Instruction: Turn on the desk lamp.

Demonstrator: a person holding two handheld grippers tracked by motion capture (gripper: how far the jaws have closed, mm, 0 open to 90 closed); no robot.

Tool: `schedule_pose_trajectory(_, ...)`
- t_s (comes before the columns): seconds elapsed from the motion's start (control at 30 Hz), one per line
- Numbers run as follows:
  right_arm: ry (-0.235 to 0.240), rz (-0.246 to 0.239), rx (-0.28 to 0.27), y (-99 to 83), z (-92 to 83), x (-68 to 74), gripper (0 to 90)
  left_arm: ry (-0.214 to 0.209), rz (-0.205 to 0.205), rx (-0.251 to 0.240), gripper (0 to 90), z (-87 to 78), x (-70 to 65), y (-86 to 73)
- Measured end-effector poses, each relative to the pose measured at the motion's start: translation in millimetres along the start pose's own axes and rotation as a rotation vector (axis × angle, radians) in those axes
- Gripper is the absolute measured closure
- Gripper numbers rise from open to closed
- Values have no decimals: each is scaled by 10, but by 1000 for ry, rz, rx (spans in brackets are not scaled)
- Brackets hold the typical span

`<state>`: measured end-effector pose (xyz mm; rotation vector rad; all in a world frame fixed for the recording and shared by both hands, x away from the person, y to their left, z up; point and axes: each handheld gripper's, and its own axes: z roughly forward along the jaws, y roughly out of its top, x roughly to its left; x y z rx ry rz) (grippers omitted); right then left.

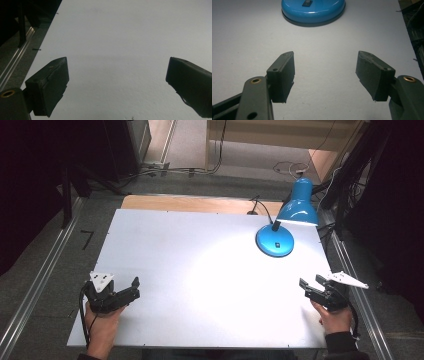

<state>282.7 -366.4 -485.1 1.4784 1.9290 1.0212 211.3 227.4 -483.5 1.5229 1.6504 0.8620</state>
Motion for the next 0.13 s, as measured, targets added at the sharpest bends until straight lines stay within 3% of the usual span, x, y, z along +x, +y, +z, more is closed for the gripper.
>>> schedule_pose_trajectory(0.13,-37,7,32,-77,10,-58,253,0,-4,4,55,8,-1,1)
